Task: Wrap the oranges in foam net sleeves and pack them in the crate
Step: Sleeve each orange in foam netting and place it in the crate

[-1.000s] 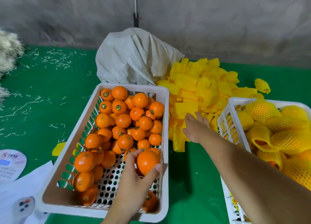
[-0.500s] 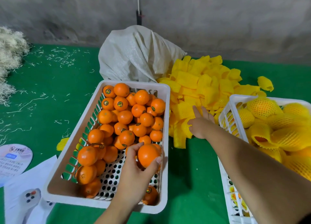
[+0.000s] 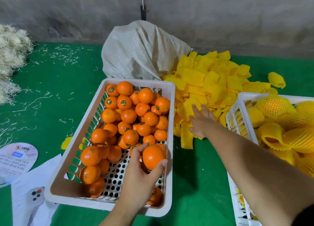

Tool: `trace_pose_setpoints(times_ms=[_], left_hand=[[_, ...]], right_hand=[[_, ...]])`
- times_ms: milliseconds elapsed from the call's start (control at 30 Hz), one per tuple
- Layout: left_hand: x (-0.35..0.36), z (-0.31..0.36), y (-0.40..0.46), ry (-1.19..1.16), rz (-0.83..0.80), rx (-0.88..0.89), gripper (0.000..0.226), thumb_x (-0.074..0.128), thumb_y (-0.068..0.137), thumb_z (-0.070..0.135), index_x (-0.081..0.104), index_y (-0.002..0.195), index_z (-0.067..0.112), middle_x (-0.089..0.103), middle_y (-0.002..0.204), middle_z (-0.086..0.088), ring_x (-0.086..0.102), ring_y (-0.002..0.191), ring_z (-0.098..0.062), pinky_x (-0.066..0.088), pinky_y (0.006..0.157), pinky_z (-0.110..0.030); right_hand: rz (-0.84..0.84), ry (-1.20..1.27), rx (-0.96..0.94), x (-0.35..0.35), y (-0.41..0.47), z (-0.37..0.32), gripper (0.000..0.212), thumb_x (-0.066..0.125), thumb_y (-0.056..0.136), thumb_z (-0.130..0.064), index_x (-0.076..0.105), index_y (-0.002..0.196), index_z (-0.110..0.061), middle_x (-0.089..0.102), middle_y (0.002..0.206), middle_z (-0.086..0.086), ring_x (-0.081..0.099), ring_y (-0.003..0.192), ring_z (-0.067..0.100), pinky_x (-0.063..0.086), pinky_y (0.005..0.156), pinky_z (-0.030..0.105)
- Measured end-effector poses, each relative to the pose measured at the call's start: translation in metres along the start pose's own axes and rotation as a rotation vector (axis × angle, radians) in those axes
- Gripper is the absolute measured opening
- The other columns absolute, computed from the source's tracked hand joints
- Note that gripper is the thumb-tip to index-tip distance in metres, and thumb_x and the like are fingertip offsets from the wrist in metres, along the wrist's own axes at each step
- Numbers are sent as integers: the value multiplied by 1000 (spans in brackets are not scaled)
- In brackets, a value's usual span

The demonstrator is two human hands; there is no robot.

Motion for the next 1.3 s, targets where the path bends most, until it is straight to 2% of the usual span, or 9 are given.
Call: trace_pose_setpoints(times_ms=[100,233,433,600,767,933,1033,1133,1300], left_hand=[[-1,0,-1,-1,-5,-3,72,78,72,78,44,132,59,54,123,40,64,106,7,54,79,-10],[0,4,0,-18,3,-2,70,77,70,79,44,129,61,53,122,39,64,105,8,55,78,-10],[-1,2,-2,-10,-2,10,66,79,75,72,45,130,59,55,124,36,64,109,5,54,81,-11],[-1,0,-1,-24,-1,-1,69,78,73,75,45,131,57,55,122,37,65,107,6,54,80,-11],[0,-1,0,-48,14,8,66,77,72,76,45,128,61,54,120,40,64,105,9,54,78,-9],[-1,-4,-2,-52,-11,39,70,78,74,75,44,133,58,53,125,37,63,108,6,58,82,-16],[-1,-5,-1,-93,-8,54,65,81,78,69,45,131,58,53,126,36,62,110,7,57,84,-15],[1,-1,2,-162,18,50,63,81,68,74,48,120,63,56,117,37,64,105,6,56,78,-13],[5,5,-1,-271,-25,115,54,87,82,48,53,119,67,61,121,33,67,110,1,57,85,-16]], right_hand=[[47,48,11,1,-5,-4,71,40,107,-51,17,165,-17,-16,173,-3,-18,157,34,3,128,52],[34,102,60,-4,-8,-16,45,48,104,-52,53,146,-38,-30,168,6,-31,152,39,-1,127,54],[42,303,229,-4,10,2,48,50,100,-59,52,146,-47,-21,171,7,-24,153,45,1,126,54],[235,323,61,-4,22,3,50,51,104,-44,56,147,-19,36,162,2,22,150,34,25,117,46],[573,713,38,-20,11,5,18,67,97,-18,79,106,-6,69,119,17,65,107,38,54,89,44],[700,787,-61,-24,-34,-14,10,72,95,-13,71,105,-11,66,101,7,65,90,27,55,77,42],[802,916,-184,-23,-84,-39,29,69,92,-3,66,118,-16,52,95,-11,53,85,12,51,76,28],[779,1019,-294,-14,-140,-71,53,67,91,-7,53,130,-40,45,97,-21,52,92,7,43,78,9],[752,1304,-243,5,-193,-100,69,72,86,-4,48,128,-53,42,112,-28,56,92,7,50,78,14]])
Point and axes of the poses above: each hand's wrist, its own y-axis towards the middle knuckle, its own x-axis out of the palm, z = x × y, the point moved 1 cm from there along y, towards the middle knuckle
